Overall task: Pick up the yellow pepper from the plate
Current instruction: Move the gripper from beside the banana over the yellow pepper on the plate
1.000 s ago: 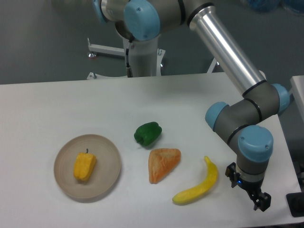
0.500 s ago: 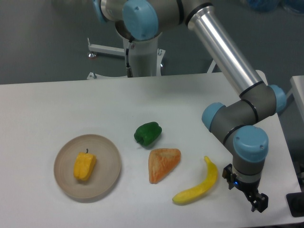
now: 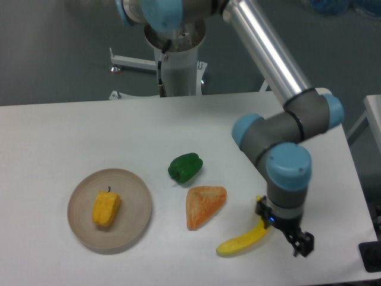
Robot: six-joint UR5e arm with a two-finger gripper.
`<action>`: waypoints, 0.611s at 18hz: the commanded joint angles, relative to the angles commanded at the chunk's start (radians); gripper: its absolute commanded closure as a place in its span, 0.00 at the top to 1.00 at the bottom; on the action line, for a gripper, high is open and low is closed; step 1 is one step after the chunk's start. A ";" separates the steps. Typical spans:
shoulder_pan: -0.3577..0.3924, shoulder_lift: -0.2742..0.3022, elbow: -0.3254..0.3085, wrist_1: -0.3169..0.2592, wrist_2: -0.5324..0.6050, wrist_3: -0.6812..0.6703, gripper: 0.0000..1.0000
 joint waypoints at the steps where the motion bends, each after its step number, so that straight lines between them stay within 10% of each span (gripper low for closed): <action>1: -0.014 0.026 -0.018 -0.011 -0.005 -0.046 1.00; 11: -0.202 0.138 -0.157 -0.023 -0.070 -0.655 1.00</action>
